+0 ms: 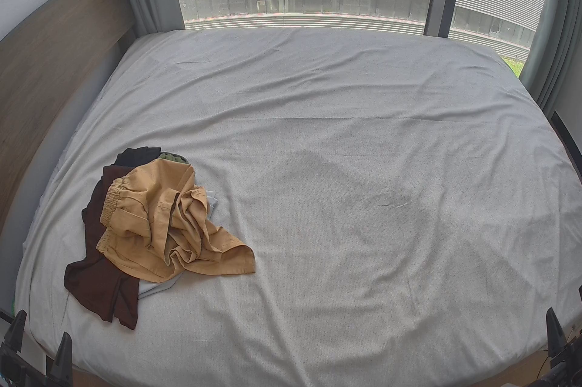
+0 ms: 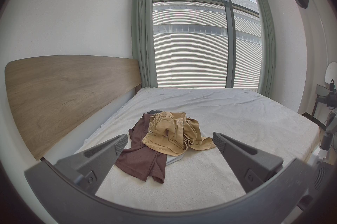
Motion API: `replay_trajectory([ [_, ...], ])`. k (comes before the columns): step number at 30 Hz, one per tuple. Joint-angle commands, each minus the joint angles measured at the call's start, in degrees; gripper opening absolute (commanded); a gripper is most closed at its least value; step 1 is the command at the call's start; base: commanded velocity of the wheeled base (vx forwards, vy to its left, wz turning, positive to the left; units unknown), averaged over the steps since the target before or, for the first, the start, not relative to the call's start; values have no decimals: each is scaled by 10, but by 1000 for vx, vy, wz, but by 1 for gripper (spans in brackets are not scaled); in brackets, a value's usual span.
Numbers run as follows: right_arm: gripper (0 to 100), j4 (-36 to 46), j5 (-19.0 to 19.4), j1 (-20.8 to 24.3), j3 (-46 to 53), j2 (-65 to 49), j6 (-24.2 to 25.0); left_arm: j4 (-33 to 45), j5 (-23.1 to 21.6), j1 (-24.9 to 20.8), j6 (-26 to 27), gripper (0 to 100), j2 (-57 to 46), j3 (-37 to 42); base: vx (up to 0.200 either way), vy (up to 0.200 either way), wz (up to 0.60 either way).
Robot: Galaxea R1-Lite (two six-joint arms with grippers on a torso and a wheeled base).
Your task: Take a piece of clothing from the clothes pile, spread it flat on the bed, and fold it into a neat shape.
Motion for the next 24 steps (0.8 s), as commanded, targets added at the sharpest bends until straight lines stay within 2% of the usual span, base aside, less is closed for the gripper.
replay_trajectory([
  [1, 100, -47, 3, -1, -5, -9, -5, 0, 0, 0, 0, 100, -6, 10, 0, 0, 0],
  [5, 100, -96, 5, 2, -36, 65, -5, 0, 0, 0, 1, 100, -6, 10, 0, 0, 0],
  [9, 100, -123, 15, 52, -45, 153, 19, 0, 0, 0, 1, 100, -6, 10, 0, 0, 0],
  [13, 100, -153, 18, 74, -50, 218, 17, 0, 0, 0, 2, 100, -6, 10, 0, 0, 0],
  [14, 100, -185, 26, 93, -62, 283, 17, 0, 0, 0, 2, 100, -6, 10, 0, 0, 0],
  [16, 100, -231, 26, 100, -72, 344, 17, 0, 0, 0, 1, 100, -6, 10, 0, 0, 0],
  [24, 100, -375, 28, 117, -98, 517, 23, 0, 0, 0, 0, 100, -6, 10, 0, 0, 0],
])
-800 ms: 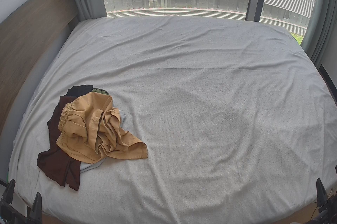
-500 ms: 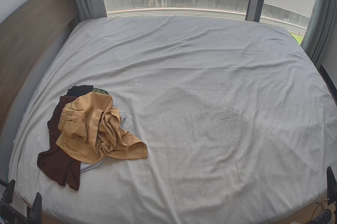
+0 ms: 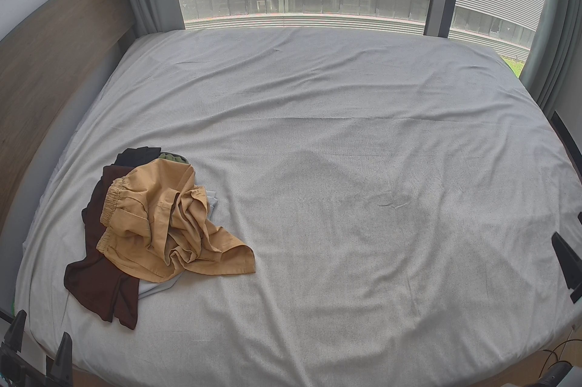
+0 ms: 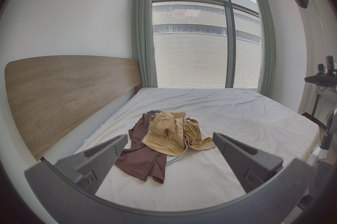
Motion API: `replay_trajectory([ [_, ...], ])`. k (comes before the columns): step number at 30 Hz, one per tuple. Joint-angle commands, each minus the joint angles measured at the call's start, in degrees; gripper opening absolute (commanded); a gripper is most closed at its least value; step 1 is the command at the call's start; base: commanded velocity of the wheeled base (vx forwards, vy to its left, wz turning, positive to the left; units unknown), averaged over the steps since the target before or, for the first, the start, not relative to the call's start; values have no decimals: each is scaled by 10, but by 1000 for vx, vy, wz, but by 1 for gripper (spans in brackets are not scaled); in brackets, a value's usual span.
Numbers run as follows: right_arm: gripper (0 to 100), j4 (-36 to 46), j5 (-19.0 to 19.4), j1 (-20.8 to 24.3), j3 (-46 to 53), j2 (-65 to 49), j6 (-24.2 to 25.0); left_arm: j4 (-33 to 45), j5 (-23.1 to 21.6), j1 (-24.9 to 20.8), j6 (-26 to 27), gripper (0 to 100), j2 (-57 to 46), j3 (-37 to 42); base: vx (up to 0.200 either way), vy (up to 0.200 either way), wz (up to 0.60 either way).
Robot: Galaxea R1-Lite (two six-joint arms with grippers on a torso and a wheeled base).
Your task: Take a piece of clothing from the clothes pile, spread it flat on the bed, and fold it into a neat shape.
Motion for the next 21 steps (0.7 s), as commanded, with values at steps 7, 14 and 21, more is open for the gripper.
replay_trajectory([
  [7, 100, -117, 39, 55, -83, 277, 126, 0, 0, 0, -2, 100, -6, 10, 0, 0, 0],
  [14, 100, -124, 74, 69, -130, 367, 189, 0, -2, 0, -5, 100, -6, 10, 0, 0, 0],
  [21, 100, -124, 94, 93, -168, 444, 192, 0, -2, 0, -7, 100, -6, 10, 0, 0, 0],
])
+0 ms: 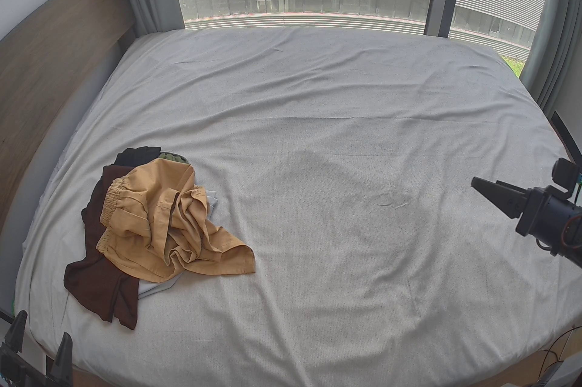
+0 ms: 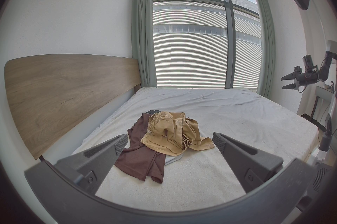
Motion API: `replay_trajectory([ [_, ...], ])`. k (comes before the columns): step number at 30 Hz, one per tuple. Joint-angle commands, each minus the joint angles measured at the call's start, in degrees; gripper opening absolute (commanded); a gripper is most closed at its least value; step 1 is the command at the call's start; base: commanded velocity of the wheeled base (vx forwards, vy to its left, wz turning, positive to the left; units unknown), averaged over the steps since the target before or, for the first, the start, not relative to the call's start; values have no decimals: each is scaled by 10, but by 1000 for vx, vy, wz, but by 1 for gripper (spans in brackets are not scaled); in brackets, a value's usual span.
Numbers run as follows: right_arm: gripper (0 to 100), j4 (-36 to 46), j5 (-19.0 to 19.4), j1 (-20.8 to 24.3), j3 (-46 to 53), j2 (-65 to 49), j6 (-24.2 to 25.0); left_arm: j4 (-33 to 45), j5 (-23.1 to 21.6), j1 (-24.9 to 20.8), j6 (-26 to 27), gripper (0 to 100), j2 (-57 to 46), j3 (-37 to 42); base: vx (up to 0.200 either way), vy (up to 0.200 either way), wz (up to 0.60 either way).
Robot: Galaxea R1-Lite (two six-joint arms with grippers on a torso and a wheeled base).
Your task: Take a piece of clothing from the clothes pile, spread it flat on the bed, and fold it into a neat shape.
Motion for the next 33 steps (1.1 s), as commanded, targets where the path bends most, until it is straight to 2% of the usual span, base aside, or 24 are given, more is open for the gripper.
replay_trajectory([
  [1, 100, -2, 7, 21, -35, 89, 2, 0, 0, 0, -1, 100, -6, 10, 0, 0, 0],
  [18, 100, -5, 7, 67, -122, 254, 4, 0, 0, 0, -1, 100, -6, 10, 0, 0, 0],
  [23, 100, -6, 8, 93, -144, 297, 6, 0, 0, 0, -1, 100, -6, 10, 0, 0, 0],
  [33, 100, -94, 10, 141, -211, 435, 30, 0, 0, 0, -1, 100, -6, 10, 0, 0, 0],
])
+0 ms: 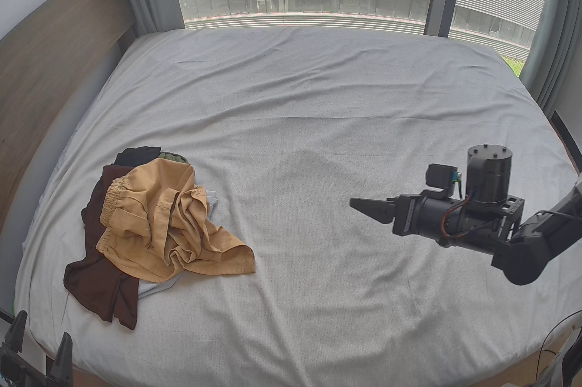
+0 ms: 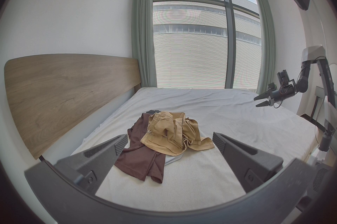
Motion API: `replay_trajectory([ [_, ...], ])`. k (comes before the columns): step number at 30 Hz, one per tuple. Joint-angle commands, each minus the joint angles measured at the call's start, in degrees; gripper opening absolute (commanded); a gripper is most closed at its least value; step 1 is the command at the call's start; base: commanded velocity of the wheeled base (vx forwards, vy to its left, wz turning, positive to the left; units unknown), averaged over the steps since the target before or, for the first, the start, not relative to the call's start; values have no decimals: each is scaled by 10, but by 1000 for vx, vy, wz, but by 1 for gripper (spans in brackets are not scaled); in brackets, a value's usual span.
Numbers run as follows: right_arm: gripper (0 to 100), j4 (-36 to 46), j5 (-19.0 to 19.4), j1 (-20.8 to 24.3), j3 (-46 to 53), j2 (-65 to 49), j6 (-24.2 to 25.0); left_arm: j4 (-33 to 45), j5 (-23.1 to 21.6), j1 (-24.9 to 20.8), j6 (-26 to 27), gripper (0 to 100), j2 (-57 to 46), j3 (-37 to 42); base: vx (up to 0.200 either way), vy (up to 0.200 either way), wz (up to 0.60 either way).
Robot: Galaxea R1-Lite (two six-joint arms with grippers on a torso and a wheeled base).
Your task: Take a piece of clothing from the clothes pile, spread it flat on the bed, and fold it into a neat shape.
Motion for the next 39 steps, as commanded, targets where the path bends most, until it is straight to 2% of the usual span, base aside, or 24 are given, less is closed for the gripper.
replay_trajectory([
  [1, 100, -29, 0, 26, -45, 98, 12, 0, 0, 0, 0, 100, -6, 10, 0, 0, 0],
  [5, 100, -29, 0, 40, -81, 137, 16, 0, 0, 0, -1, 100, -6, 10, 0, 0, 0],
  [15, 100, -29, -1, 84, -150, 221, 71, 0, 1, 0, -4, 100, -6, 10, 0, 0, 0],
  [22, 100, -24, -1, 88, -182, 260, 78, 0, 2, 0, -4, 100, -6, 10, 0, 0, 0],
  [28, 100, -22, -5, 102, -230, 305, 108, 0, 2, 0, -4, 100, -6, 10, 0, 0, 0],
  [39, 100, 36, -7, 135, -322, 362, 135, 0, 2, 0, -5, 100, -6, 10, 0, 0, 0],
])
